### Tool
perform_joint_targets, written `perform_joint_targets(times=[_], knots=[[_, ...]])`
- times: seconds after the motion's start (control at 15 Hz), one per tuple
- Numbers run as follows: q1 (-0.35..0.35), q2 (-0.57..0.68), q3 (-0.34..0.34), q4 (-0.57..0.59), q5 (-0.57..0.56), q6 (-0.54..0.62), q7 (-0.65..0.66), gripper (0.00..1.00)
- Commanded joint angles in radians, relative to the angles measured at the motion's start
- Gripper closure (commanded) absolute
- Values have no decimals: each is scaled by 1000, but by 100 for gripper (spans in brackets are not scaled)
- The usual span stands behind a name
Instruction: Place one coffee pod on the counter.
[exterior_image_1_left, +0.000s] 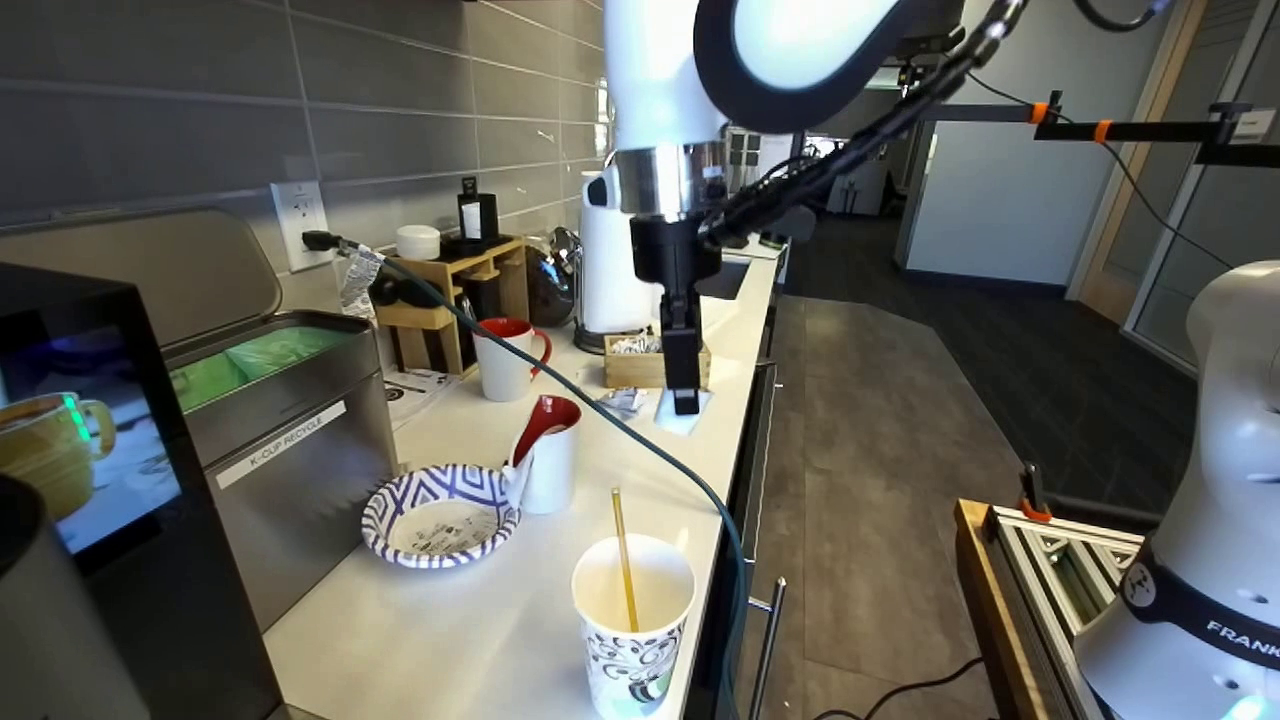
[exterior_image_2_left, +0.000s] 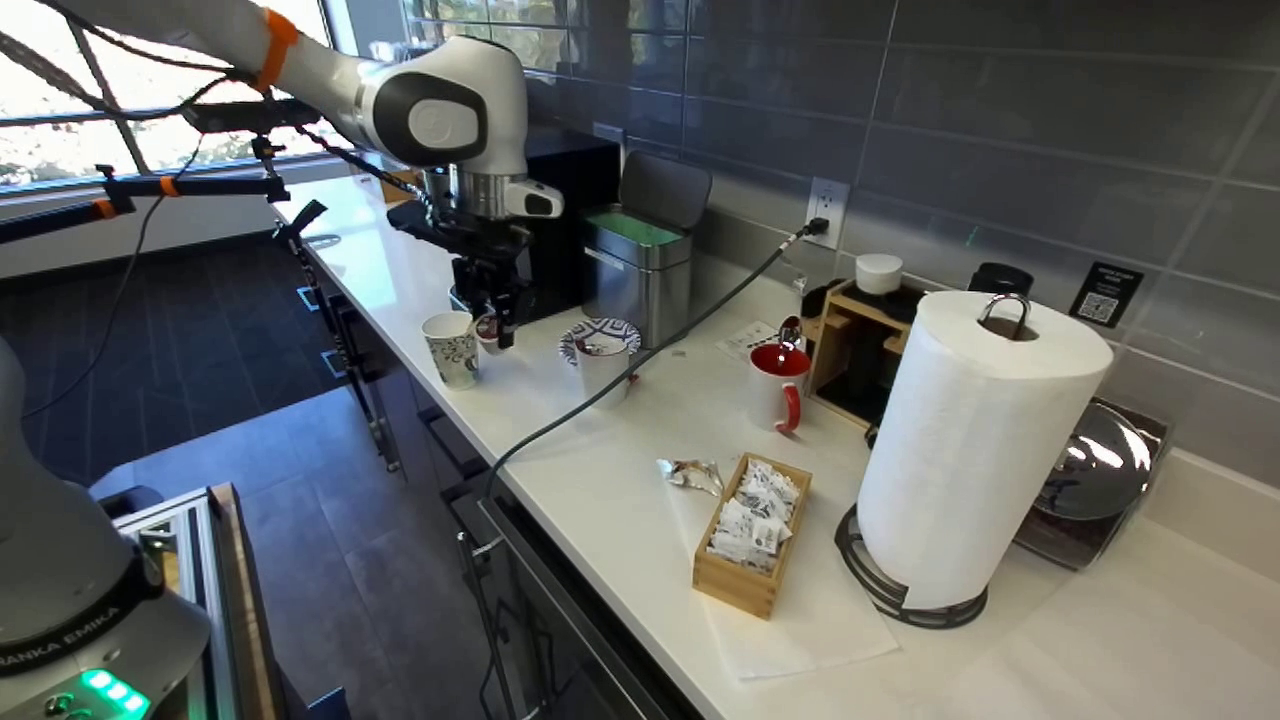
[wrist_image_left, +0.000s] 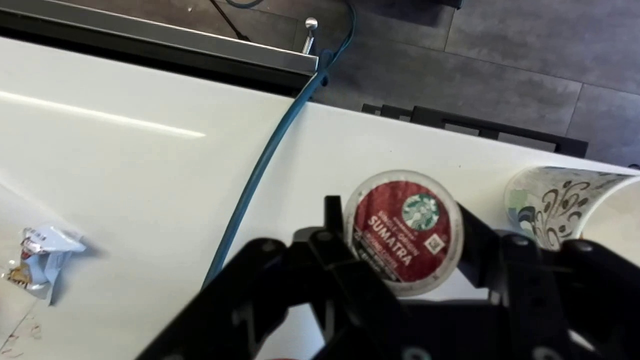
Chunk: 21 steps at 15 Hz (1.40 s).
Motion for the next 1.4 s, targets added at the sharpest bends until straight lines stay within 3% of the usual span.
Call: perform_joint_targets(times=[0.0, 0.53, 1.33], knots=[[-3, 67, 28, -49, -98, 53, 171, 74], [23, 213, 37, -6, -214, 47, 371, 74], [62, 372, 21, 136, -281, 4, 422, 74]])
